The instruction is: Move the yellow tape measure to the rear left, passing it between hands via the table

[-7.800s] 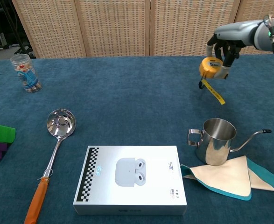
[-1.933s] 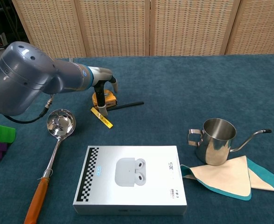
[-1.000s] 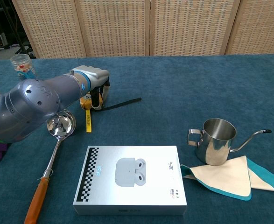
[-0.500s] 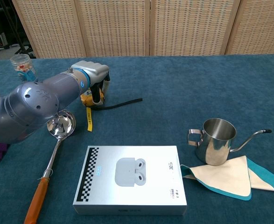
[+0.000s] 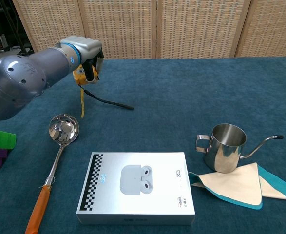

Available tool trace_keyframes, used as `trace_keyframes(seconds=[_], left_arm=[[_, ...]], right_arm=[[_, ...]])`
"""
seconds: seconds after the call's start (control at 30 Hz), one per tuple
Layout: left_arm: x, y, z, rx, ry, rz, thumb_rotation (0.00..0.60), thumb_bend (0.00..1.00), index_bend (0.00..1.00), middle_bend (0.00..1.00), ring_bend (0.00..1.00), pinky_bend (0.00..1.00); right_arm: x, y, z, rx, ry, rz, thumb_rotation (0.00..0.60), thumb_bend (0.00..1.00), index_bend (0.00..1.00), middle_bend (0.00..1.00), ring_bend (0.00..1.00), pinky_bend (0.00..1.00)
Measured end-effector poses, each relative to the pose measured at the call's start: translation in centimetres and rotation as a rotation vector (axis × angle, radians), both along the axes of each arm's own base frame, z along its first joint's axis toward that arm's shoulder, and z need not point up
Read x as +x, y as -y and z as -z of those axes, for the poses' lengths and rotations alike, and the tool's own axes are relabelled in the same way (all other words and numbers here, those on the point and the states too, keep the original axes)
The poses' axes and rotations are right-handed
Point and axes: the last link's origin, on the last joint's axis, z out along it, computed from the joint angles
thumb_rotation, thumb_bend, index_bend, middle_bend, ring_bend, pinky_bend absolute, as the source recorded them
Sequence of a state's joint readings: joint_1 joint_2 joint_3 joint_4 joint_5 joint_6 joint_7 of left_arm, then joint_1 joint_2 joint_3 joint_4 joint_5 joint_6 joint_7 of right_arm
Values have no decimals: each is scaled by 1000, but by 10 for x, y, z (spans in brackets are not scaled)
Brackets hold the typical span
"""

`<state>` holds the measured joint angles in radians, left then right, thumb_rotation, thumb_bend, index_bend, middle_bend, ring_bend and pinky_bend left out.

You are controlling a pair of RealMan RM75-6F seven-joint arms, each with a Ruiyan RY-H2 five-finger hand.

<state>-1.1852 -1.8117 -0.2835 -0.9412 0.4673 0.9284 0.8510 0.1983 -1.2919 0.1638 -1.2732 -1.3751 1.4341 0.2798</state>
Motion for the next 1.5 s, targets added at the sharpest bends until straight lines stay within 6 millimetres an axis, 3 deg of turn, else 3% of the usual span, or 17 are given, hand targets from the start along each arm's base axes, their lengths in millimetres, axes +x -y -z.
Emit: trace_keyframes(seconds=[0.3, 0.8, 1.5], left_arm=[[-22, -21, -37, 33, -10, 18, 600, 384, 822, 470, 517, 518], [-67, -58, -80, 86, -52, -38, 600, 385, 822, 470, 517, 518], [-73, -89, -109, 125, -117, -33, 600, 386, 822, 470, 516, 518]], right_arm=[[-2, 1, 1, 9, -8, 14, 600, 105, 78, 0, 0, 0], [-11, 6, 4, 19, -39, 71, 600, 105, 78, 0, 0, 0], [-24, 13, 5, 17, -59, 134, 600, 105, 78, 0, 0, 0]])
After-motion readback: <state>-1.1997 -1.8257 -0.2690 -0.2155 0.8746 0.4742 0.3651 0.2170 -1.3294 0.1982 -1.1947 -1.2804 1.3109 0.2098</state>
